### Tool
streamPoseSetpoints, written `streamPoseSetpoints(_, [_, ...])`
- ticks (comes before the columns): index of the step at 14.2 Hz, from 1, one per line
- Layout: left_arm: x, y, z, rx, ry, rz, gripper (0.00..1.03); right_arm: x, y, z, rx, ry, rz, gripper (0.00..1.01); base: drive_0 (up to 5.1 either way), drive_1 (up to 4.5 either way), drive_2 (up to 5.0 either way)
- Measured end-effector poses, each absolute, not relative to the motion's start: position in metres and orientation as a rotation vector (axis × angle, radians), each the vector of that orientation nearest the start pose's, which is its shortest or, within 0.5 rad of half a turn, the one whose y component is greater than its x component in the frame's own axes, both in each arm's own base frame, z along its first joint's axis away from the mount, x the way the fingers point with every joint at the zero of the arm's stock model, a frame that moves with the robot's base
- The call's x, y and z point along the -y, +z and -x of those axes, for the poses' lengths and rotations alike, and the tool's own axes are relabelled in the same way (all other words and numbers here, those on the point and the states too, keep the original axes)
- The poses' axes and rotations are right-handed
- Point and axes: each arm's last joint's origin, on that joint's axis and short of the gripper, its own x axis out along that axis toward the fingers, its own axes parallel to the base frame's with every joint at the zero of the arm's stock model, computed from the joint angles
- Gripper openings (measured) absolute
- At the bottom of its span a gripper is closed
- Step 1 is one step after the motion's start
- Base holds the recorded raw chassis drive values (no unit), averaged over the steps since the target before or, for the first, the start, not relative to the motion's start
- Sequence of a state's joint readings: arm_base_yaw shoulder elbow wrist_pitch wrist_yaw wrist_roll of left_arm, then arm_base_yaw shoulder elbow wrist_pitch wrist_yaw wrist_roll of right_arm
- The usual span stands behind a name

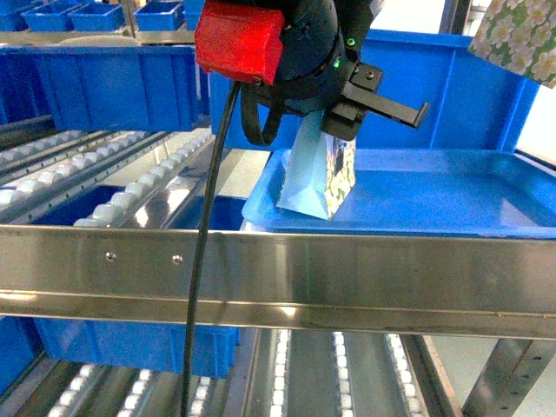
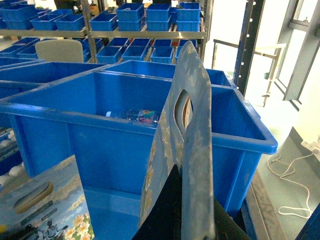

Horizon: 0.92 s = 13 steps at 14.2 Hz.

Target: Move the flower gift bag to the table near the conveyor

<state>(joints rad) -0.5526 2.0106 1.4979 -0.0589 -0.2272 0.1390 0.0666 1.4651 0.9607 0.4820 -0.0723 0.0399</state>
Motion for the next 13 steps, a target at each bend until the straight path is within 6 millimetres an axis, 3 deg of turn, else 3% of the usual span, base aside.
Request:
streamPoseSetpoints(2, [0.234,0.223,-0.392,-0.51,-0.354,-0.35,0.02,-0.024,0.298,-0.331,-0.025,0.138,-0.04,0.02,0.0,0.0,0.0])
streamPoseSetpoints(5, [0.222,0.229,-0.398,-0.441,-0.265,-0.324,0.02,-0.024,0.298,-0.331,-0.025,0.138,-0.04,0.02,0.0,0.0,0.0])
streamPoseSetpoints(7, [0.199,0.264,-0.399,-0.35,-0.183,-0.279,0.02,-0.024,0.298,-0.331,-0.025,0.139,-0.04,0.02,0.0,0.0,0.0])
streamPoseSetpoints(9, [0.146,0.334,-0.381,-0.222,-0.099,-0.125,0.02,-0.024,0.298,-0.331,-0.025,0.139,-0.04,0.02,0.0,0.0,0.0])
streamPoseSetpoints(13, [0.132,0.363,-0.348,-0.188,-0.133,-0.047,0.02,-0.024,0.298,-0.331,-0.025,0.138,-0.04,0.02,0.0,0.0,0.0])
